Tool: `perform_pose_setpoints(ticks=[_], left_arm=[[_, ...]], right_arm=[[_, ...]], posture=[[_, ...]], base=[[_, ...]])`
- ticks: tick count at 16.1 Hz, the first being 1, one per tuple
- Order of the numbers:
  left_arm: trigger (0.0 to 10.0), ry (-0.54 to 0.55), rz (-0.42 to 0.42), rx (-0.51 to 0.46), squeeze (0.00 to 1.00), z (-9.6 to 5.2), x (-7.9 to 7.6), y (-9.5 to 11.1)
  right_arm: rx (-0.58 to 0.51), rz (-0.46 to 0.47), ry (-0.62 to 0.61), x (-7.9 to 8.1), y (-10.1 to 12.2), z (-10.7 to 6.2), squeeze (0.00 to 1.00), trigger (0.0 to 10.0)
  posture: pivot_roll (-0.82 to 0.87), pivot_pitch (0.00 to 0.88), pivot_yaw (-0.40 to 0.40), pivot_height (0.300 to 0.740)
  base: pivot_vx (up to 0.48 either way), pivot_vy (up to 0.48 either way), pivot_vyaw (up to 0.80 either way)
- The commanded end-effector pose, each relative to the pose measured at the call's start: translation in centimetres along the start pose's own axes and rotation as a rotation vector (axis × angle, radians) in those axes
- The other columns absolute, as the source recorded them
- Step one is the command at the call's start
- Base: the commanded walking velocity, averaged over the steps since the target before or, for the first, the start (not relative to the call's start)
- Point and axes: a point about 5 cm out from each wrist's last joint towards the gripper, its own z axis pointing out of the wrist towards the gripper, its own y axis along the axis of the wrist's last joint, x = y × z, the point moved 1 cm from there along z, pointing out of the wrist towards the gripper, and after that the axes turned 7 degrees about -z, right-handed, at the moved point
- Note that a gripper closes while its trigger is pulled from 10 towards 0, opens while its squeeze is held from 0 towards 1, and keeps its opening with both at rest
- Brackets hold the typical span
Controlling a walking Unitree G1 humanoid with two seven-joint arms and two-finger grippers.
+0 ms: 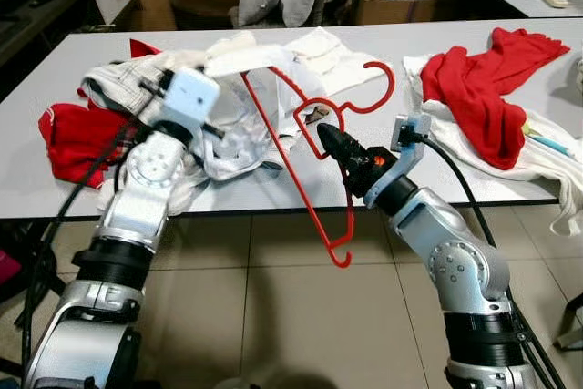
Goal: Hang hanger
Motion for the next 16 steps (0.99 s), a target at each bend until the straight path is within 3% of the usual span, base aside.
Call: perform_pose_setpoints(ticks=[1, 2, 3, 5, 6, 7, 8, 9, 10, 11, 12, 13, 14, 15, 16], left_arm=[[0.0, 0.014, -0.01, -0.027, 0.0, 0.2, 0.8, 0.9], [0.0, 0.02, -0.026, -0.082, 0.0, 0.3, 1.4, 2.6], [0.0, 0.03, -0.028, -0.11, 0.0, 0.2, 2.0, 3.6], [0.0, 0.048, -0.016, -0.122, 0.0, -0.1, 2.9, 4.1], [0.0, 0.077, 0.001, -0.116, 0.0, -0.8, 4.1, 4.1], [0.0, 0.092, 0.008, -0.111, 0.0, -1.1, 4.6, 4.0], [0.0, 0.116, 0.01, -0.095, 0.0, -1.7, 5.4, 3.7], [0.0, 0.127, 0.012, -0.1, 0.0, -1.9, 5.9, 3.9], [0.0, 0.141, 0.019, -0.129, 0.0, -2.3, 6.4, 4.5], [0.0, 0.141, 0.019, -0.129, 0.0, -2.3, 6.4, 4.5], [0.0, 0.149, 0.012, -0.184, 0.0, -3.0, 6.4, 5.4], [0.0, 0.143, 0.003, -0.172, 0.0, -3.4, 6.1, 5.0], [0.0, 0.113, -0.018, -0.085, 0.0, -4.5, 4.4, 2.9], [0.0, 0.085, -0.037, -0.045, 0.0, -5.1, 3.0, 2.0], [0.0, 0.071, -0.044, -0.047, 0.0, -5.0, 2.5, 2.1]], right_arm=[[0.04, 0.001, -0.03, -0.2, -0.5, 0.2, 0.0, 10.0], [0.128, 0.038, -0.211, -2.4, -2.0, 0.3, 0.0, 10.0], [0.148, 0.077, -0.33, -3.9, -2.5, 0.2, 0.0, 10.0], [0.106, 0.136, -0.404, -5.0, -2.1, -0.1, 0.0, 10.0], [0.041, 0.219, -0.48, -6.5, -1.0, -0.3, 0.0, 10.0], [0.016, 0.236, -0.505, -7.2, -0.5, -0.4, 0.0, 10.0], [-0.048, 0.22, -0.518, -8.2, 1.6, 0.0, 0.0, 10.0], [-0.153, 0.192, -0.469, -8.0, 4.3, 0.6, 0.0, 10.0], [-0.353, 0.156, -0.361, -6.8, 9.0, 1.3, 0.0, 10.0], [-0.353, 0.156, -0.361, -6.8, 9.0, 1.3, 0.0, 10.0], [-0.478, 0.147, -0.246, -5.0, 11.6, 1.2, 0.0, 10.0], [-0.466, 0.146, -0.224, -4.6, 11.2, 1.1, 0.0, 10.0], [-0.122, 0.017, -0.305, -5.2, 5.0, 1.3, 0.0, 10.0], [0.124, -0.06, -0.33, -5.2, -0.5, 0.0, 0.0, 10.0], [0.141, -0.025, -0.315, -4.7, -1.7, -0.6, 0.0, 10.0]], posture=[[-0.08, 0.0, 0.072, 0.74], [-0.08, 0.0, 0.068, 0.74], [-0.07, 0.0, 0.066, 0.74], [-0.07, 0.0, 0.064, 0.74], [-0.07, 0.0, 0.063, 0.74], [-0.07, 0.0, 0.063, 0.74], [-0.07, 0.0, 0.059, 0.74], [-0.07, 0.0, 0.055, 0.74], [-0.06, 0.0, 0.049, 0.74], [-0.06, 0.0, 0.049, 0.74], [-0.06, 0.0, 0.041, 0.74], [-0.06, 0.0, 0.038, 0.74], [-0.06, 0.0, 0.033, 0.74], [-0.06, 0.0, 0.029, 0.74], [-0.06, 0.0, 0.027, 0.74]], base=[[0.0, 0.0, 0.0], [0.0, 0.0, 0.0], [0.0, 0.0, 0.0], [0.0, 0.0, 0.0], [0.0, 0.0, 0.0], [0.0, 0.0, 0.0], [0.0, 0.0, 0.0], [0.0, 0.0, 0.0], [0.0, 0.0, 0.0], [0.0, 0.0, 0.0], [0.0, 0.0, 0.0], [0.0, 0.0, 0.0], [0.0, 0.0, 0.0], [0.0, 0.0, 0.0], [0.0, 0.0, 0.0]])
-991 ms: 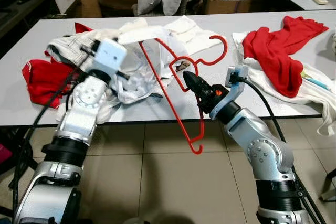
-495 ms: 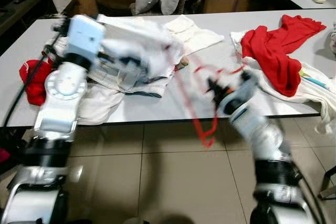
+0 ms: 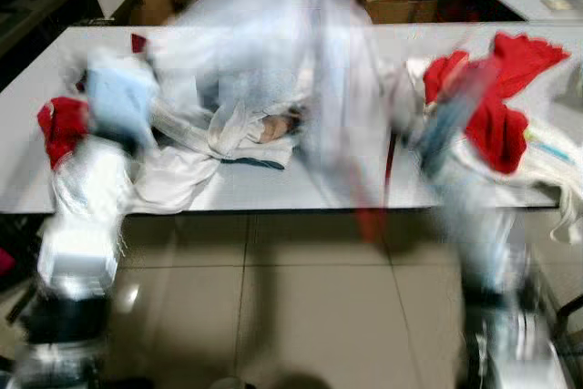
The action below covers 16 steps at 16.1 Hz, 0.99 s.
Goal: Hang hanger
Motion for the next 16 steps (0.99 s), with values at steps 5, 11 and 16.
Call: perform_pose_setpoints(ticks=[5, 11, 16], left_arm=[[0.0, -0.068, 0.005, -0.085, 0.0, 1.6, -1.0, 2.6], [0.0, -0.165, -0.008, -0.154, 0.0, 3.3, -2.4, 4.4], [0.0, -0.258, 0.016, -0.066, 0.0, 3.9, -3.4, 3.5]], right_arm=[[-0.06, -0.114, 0.155, 2.7, 2.2, -0.1, 0.0, 10.0], [-0.085, -0.25, 0.445, 6.4, 3.1, -0.9, 0.0, 10.0], [-0.068, -0.345, 0.527, 6.9, 3.3, -1.5, 0.0, 10.0]], posture=[[-0.08, 0.0, 0.051, 0.74], [-0.07, 0.0, 0.053, 0.74], [-0.07, 0.0, 0.051, 0.74]], base=[[0.0, 0.0, 0.0], [0.0, 0.0, 0.0], [0.0, 0.0, 0.0]])
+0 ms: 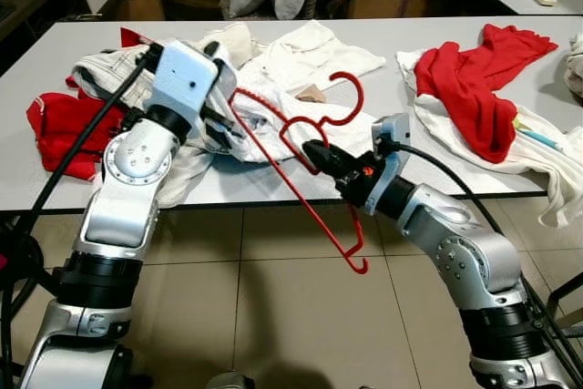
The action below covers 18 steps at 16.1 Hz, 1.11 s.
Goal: Hang hanger
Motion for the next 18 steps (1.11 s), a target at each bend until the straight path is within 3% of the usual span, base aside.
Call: perform_pose_setpoints(ticks=[1, 5, 8, 13, 15, 18], left_arm=[[0.0, 0.032, 0.019, 0.051, 0.0, 0.1, 0.8, -0.5], [0.0, 0.255, 0.054, 0.168, 0.0, -0.2, 4.5, -2.1], [0.0, 0.254, 0.034, 0.187, 0.0, -0.1, 4.6, -2.3], [0.0, 0.014, -0.004, 0.123, 0.0, 0.7, 1.1, -1.2], [0.0, -0.102, 0.054, 0.158, 0.0, 0.3, -0.1, -1.5], [0.0, -0.27, 0.06, 0.235, 0.0, -0.9, -2.0, -2.5]], right_arm=[[-0.026, -0.056, 0.05, 0.5, 1.1, -0.3, 0.0, 10.0], [-0.04, -0.134, 0.088, 0.3, 2.3, -2.4, 0.0, 10.0], [-0.017, -0.165, 0.151, 0.6, 2.5, -3.8, 0.0, 10.0], [0.011, -0.167, 0.079, -0.3, 2.2, -2.8, 0.0, 10.0], [0.026, -0.151, -0.051, -2.0, 2.1, -1.9, 0.0, 10.0], [-0.006, -0.066, -0.207, -4.3, 2.5, -1.1, 0.0, 10.0]], posture=[[-0.07, 0.0, 0.051, 0.74], [-0.07, 0.0, 0.054, 0.74], [-0.08, 0.0, 0.057, 0.74], [-0.08, 0.0, 0.049, 0.74], [-0.07, 0.0, 0.041, 0.74], [-0.07, 0.0, 0.034, 0.74]], base=[[0.0, 0.0, 0.0], [0.0, 0.0, 0.0], [0.0, 0.0, 0.0], [0.0, 0.0, 0.0], [0.0, 0.0, 0.0], [0.0, 0.0, 0.0]])
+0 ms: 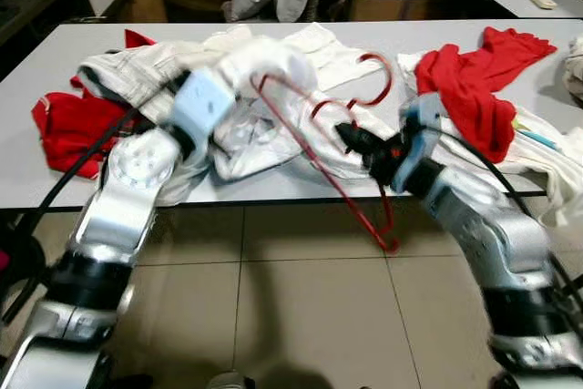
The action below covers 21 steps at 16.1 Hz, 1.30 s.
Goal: Hang hanger
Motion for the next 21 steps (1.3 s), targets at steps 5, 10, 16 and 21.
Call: perform_pose_setpoints(ticks=[5, 10, 16, 21], left_arm=[[0.0, -0.255, -0.108, 0.008, 0.0, -0.6, -4.4, 0.2], [0.0, -0.507, -0.322, -0.199, 0.0, -1.4, -6.3, 6.0], [0.0, -0.623, -0.333, -0.124, 0.0, -3.8, -5.0, 6.5], [0.0, -0.339, -0.224, 0.056, 0.0, -3.9, -0.5, 3.4]], right_arm=[[-0.108, 0.277, 0.07, 1.2, 0.4, 2.7, 0.0, 10.0], [-0.301, 0.579, 0.162, 3.6, 2.8, 5.3, 0.0, 10.0], [-0.326, 0.655, 0.072, 3.1, 2.8, 6.9, 0.0, 10.0], [-0.315, 0.652, 0.082, 2.1, 3.4, 7.0, 0.0, 10.0]], posture=[[-0.07, 0.0, 0.035, 0.74], [-0.05, 0.0, 0.018, 0.74], [-0.01, 0.0, 0.002, 0.74], [0.02, 0.0, -0.009, 0.74]], base=[[0.0, 0.0, 0.0], [0.0, 0.0, 0.0], [0.0, 0.0, 0.0], [0.0, 0.0, 0.0]])
